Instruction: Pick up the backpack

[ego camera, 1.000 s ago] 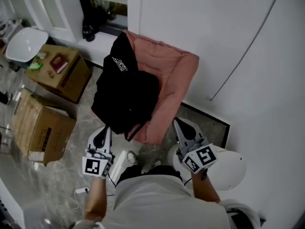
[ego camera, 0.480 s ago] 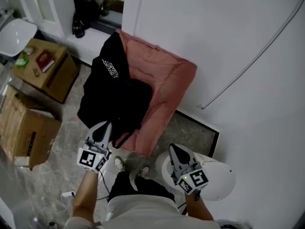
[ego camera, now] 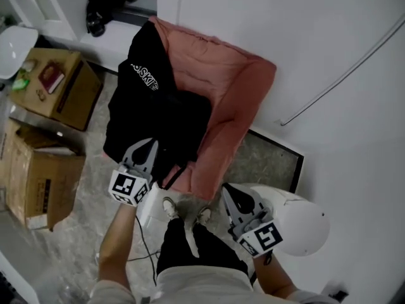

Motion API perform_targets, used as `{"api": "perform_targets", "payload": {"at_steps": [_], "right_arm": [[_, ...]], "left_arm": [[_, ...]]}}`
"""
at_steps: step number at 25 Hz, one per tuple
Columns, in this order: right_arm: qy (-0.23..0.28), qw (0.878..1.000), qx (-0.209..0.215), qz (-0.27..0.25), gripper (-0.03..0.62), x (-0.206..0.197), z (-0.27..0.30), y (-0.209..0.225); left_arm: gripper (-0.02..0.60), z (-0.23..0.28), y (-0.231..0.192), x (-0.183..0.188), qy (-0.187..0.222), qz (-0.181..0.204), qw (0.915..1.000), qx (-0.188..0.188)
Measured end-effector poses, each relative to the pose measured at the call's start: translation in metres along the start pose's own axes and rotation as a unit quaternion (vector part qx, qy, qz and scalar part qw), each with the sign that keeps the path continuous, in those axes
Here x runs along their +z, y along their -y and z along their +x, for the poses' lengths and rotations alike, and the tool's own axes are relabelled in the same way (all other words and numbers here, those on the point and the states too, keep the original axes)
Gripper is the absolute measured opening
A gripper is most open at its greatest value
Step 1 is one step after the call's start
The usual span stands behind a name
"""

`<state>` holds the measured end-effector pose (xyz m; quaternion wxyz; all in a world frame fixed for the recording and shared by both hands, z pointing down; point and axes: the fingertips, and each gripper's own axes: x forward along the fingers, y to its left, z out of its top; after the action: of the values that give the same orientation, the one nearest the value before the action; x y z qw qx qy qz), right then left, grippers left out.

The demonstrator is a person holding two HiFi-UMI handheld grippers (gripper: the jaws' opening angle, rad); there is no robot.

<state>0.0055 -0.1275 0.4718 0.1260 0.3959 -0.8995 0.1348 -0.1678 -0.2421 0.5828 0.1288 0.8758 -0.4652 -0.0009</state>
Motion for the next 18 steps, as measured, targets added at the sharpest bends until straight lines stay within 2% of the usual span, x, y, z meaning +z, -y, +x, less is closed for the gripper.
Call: {"api": "perform_targets", "payload": {"at_steps": [6, 9, 12, 14, 18], "right_arm": [[-0.018, 1.0, -0.014, 0.007, 0.02, -0.014, 0.004, -0.01], [-0.025, 1.0, -0.009, 0.01, 0.02, -0.02, 0.015, -0.017], [-0.023, 1.0, -0.003, 0.012, 0.02, -0.02, 0.027, -0.024], [-0.03, 0.999, 0.002, 0.013, 0.02, -0.027, 0.031, -0.027], [-0.051, 0.998, 0.0, 0.021, 0.02, -0.043, 0.033, -0.028]], "left_arm": [[0.02, 0.033, -0.04, -0.023, -0.029, 0.014, 0.9994, -0.01], [0.022, 0.049, -0.061, -0.032, -0.036, 0.006, 0.9992, -0.018], [0.079, 0.061, -0.078, -0.039, -0.041, -0.003, 0.9988, -0.025], [0.091, 0.068, -0.087, -0.043, -0.04, -0.002, 0.9987, -0.031], [0.159, 0.082, -0.093, -0.049, -0.037, -0.026, 0.9967, -0.067]]}}
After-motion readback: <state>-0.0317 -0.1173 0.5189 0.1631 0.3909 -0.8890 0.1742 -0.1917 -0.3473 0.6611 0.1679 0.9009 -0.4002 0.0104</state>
